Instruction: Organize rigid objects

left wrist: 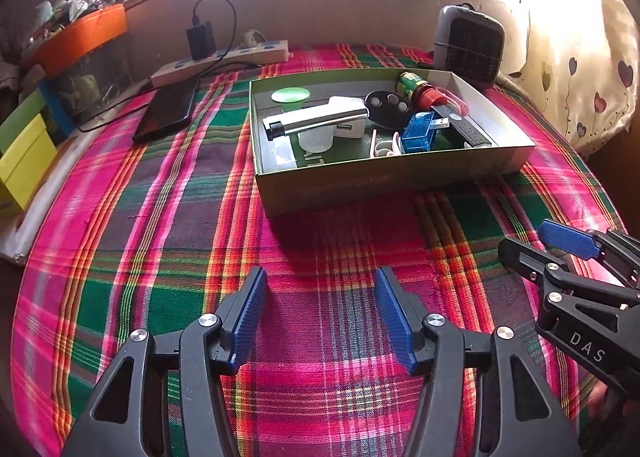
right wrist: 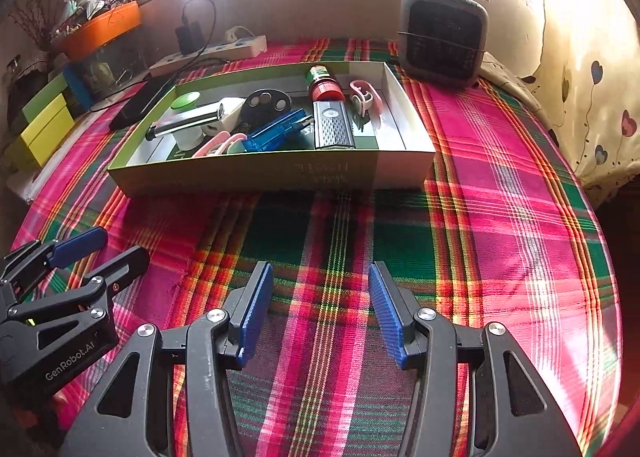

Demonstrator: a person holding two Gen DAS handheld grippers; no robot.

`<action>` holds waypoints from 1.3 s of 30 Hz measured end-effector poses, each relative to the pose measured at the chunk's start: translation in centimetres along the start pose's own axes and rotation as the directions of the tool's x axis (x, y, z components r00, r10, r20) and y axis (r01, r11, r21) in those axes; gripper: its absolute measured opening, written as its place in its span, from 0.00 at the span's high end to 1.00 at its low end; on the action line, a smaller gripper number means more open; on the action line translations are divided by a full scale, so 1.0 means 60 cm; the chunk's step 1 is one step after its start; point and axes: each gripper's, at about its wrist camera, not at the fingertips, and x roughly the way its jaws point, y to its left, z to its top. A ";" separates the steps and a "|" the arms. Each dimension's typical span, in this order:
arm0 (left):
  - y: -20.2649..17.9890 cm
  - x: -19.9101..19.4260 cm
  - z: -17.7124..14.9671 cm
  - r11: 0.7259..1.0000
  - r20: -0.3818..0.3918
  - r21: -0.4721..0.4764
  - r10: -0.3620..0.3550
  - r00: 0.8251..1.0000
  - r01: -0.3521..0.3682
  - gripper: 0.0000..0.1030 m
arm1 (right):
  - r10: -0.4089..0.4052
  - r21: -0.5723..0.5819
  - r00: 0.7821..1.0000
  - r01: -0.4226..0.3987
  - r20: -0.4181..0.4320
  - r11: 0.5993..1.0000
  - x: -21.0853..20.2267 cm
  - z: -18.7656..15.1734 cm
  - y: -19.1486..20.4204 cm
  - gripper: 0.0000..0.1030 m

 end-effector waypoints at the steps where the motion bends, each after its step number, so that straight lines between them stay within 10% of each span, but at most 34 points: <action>1: 0.001 0.000 0.000 1.000 0.000 -0.007 -0.001 1.000 0.001 0.45 | -0.009 -0.005 1.000 0.009 0.001 1.000 -0.001 -0.002 0.001 0.51; 39: -0.005 0.002 0.001 1.000 0.000 -0.011 0.011 1.000 -0.011 0.43 | -0.037 0.008 0.999 0.037 0.002 0.999 -0.003 -0.006 -0.003 0.36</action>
